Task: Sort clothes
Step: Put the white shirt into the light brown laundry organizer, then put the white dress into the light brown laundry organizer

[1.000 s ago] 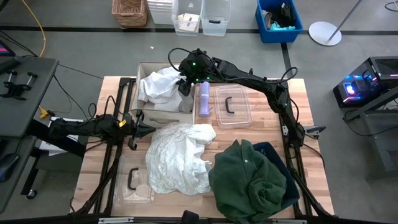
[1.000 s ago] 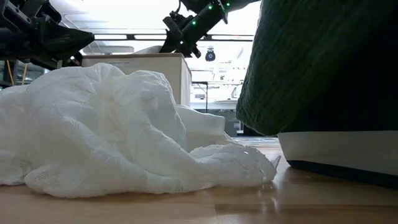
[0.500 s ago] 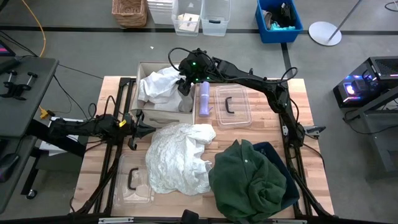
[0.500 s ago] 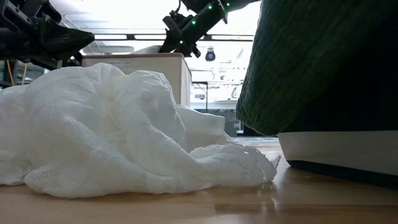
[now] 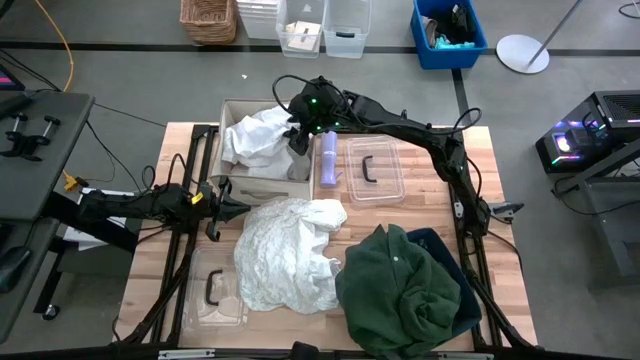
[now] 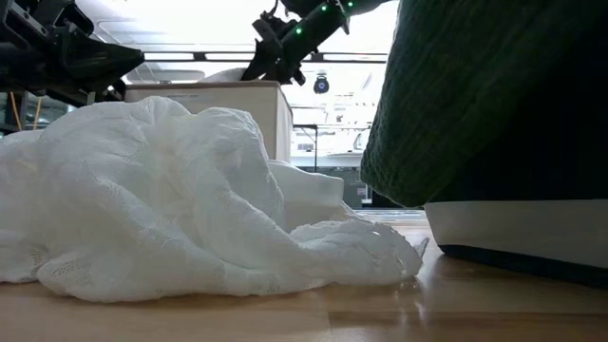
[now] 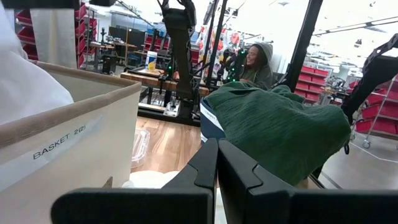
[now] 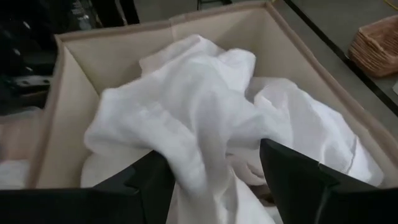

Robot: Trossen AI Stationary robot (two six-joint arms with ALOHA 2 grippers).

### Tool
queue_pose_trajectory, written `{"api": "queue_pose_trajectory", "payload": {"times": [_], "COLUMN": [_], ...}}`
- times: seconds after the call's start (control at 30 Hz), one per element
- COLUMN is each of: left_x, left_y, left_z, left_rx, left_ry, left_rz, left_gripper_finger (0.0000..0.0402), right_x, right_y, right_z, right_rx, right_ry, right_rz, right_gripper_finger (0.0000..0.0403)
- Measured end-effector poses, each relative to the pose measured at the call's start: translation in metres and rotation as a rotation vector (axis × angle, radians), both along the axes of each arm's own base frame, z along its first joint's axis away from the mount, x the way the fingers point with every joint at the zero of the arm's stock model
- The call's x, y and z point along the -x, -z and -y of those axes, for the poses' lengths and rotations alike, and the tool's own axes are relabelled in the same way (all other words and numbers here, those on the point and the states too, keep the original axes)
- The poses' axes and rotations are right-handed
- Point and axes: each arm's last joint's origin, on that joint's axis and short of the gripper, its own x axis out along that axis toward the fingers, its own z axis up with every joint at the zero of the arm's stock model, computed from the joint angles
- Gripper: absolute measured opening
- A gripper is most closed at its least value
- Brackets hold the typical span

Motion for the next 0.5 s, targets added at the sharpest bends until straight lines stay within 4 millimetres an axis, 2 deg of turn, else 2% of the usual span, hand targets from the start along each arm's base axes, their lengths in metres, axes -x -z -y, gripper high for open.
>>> {"api": "queue_pose_trajectory", "payload": {"times": [0.1,0.2,0.3,0.5], "left_x": [0.000,0.000,0.000,0.000], "left_y": [0.000,0.000,0.000,0.000], "left_z": [0.000,0.000,0.000,0.000], "left_rx": [0.000,0.000,0.000,0.000], "left_ry": [0.000,0.000,0.000,0.000], "left_rz": [0.000,0.000,0.000,0.000], "left_gripper_finger": [0.0000,0.0000,0.0000,0.0000], "right_x": [0.005,0.013,0.025,0.039], "right_y": [-0.010,-0.023,-0.036,-0.048], "right_z": [-0.002,-0.008,-0.018,-0.045], "right_rx": [0.012,-0.017,-0.141,-0.325], "right_ry": [-0.008,-0.095,-0.191,-0.168], "right_rz": [0.022,0.036,0.051,-0.008], "right_gripper_finger": [0.0225,0.0225,0.0225,0.0225]}}
